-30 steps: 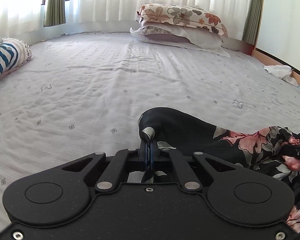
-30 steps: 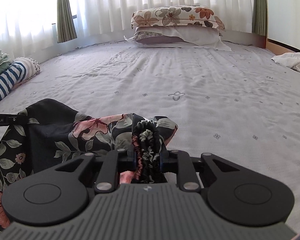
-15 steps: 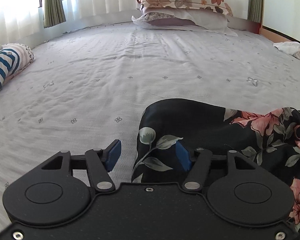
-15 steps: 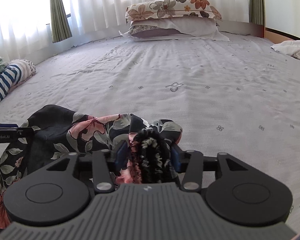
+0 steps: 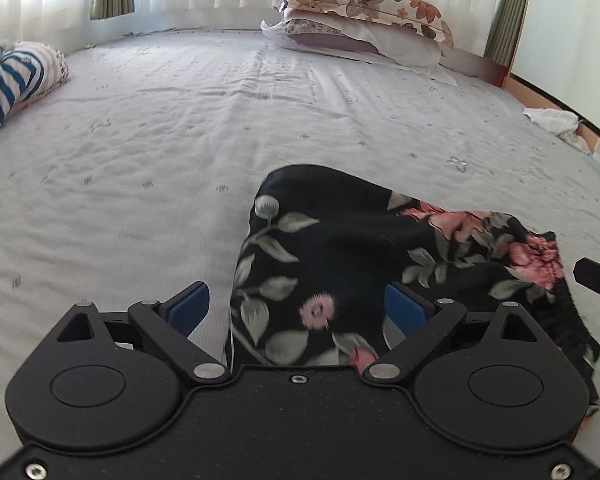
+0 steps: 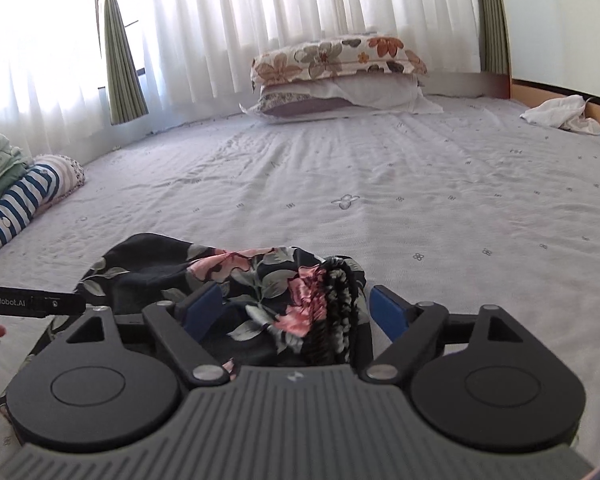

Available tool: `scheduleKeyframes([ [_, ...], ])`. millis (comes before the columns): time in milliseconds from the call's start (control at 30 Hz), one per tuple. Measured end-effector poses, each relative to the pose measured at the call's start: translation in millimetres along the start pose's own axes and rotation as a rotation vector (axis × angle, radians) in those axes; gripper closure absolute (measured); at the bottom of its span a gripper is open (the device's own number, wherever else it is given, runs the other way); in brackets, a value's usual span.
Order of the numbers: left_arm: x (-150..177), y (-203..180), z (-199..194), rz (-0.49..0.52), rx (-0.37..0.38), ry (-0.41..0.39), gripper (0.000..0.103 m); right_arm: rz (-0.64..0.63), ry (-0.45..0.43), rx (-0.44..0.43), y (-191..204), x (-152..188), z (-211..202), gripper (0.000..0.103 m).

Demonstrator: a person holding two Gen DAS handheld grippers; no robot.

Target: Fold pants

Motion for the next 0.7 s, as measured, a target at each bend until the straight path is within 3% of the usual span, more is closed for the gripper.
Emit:
scheduleKeyframes([
  [333,59,5,-60,-0.023,0.016,0.012,0.005,-0.013,-0.054,0.055,36,44,-61,0.007],
  [700,116,7,-87,0.055,-0.045,0.014,0.004,-0.035,0.007,0.112,59,106,-84,0.003],
])
Point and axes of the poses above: each gripper's, at about its wrist camera, not at the fingertips, and z roughly the way its jaws point, y to its left, x to its underside, the point moved 10 cm from there along z, roughly the way its jaws point, and after that the axes turned 12 degrees about -x, right-handed, at the moved point
